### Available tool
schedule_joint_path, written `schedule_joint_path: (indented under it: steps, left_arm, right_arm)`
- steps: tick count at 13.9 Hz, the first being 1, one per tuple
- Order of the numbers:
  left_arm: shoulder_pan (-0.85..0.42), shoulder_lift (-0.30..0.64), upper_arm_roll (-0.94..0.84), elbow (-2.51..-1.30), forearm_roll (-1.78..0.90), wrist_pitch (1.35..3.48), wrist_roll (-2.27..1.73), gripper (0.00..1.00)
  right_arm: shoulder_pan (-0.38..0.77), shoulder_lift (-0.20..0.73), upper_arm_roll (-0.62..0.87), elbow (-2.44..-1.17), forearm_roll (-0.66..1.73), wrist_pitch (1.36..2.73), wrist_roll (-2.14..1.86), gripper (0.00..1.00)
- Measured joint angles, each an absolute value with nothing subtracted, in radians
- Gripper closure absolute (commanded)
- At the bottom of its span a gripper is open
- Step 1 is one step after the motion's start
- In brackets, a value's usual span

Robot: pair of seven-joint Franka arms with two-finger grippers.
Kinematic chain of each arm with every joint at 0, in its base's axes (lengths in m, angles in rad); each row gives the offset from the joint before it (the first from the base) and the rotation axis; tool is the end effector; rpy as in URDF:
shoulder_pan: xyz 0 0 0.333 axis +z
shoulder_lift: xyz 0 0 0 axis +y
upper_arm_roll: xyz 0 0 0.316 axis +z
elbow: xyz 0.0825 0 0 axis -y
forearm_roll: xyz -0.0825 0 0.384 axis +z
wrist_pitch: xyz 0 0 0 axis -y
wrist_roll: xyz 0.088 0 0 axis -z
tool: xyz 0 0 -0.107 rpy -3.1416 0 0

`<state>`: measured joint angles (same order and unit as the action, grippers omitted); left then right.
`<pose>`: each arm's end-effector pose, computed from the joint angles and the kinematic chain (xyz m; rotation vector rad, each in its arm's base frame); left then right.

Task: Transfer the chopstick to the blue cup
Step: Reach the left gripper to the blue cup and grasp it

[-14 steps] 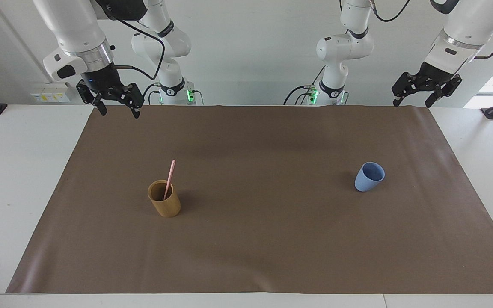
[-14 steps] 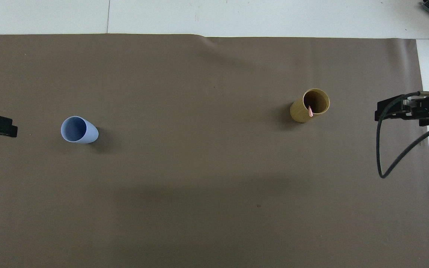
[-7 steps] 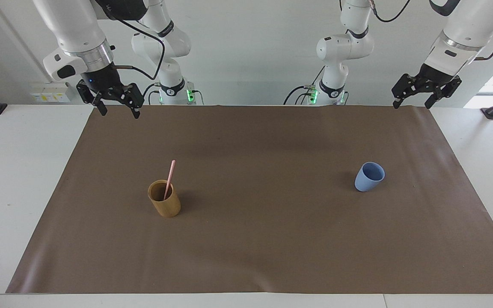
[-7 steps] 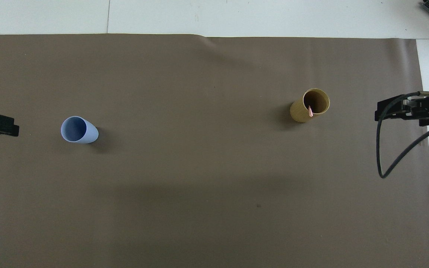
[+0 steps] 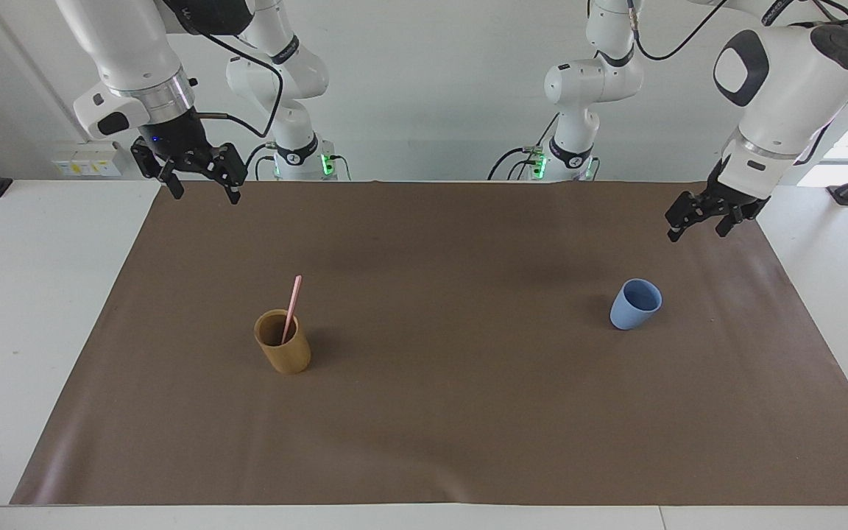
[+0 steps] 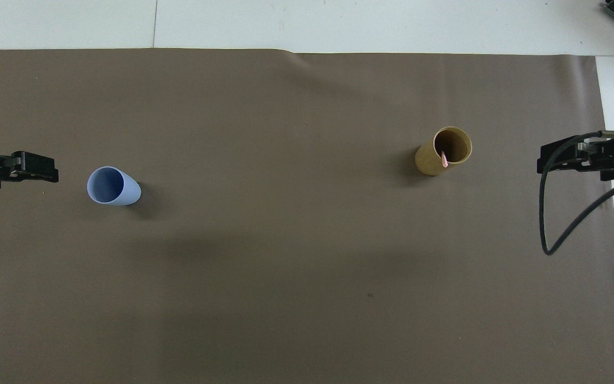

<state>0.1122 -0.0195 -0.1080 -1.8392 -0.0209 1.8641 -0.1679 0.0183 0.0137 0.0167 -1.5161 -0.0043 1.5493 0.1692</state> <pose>0.5615 0.0003 0.5329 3.1070 0.2767 0.0666 0.5569 0.0190 0.6407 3.1323 -0.2107 0.0311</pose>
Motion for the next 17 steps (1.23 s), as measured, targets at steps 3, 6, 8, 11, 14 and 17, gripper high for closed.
schedule_joint_path:
  steps: [3,6,8,11,14,17]
  left_arm:
    - [0.113,0.015,-0.108,-1.909,-0.021,1.997,-0.271,0.0]
    - [0.116,0.044,-0.108,-1.973,-0.021,2.08,-0.301,0.0]
    - [0.117,0.078,-0.108,-2.0,-0.021,2.124,-0.337,0.0]
    - [0.117,0.122,-0.11,-2.034,-0.021,2.172,-0.364,0.0]
    - [0.117,0.139,-0.113,-2.088,-0.021,2.238,-0.37,0.67]
    - [0.116,0.143,-0.116,-2.091,-0.021,2.242,-0.407,1.0]
  right_arm:
    - [0.018,0.014,0.017,-1.516,-0.004,1.549,0.169,0.0]
    - [0.018,0.014,0.017,-1.516,-0.004,1.549,0.169,0.0]
    - [0.018,0.014,0.017,-1.516,-0.004,1.549,0.169,0.0]
    - [0.018,0.014,0.017,-1.516,-0.004,1.549,0.169,0.0]
    - [0.018,0.014,0.017,-1.516,-0.004,1.549,0.169,0.0]
    - [0.018,0.014,0.017,-1.516,-0.004,1.549,0.169,0.0]
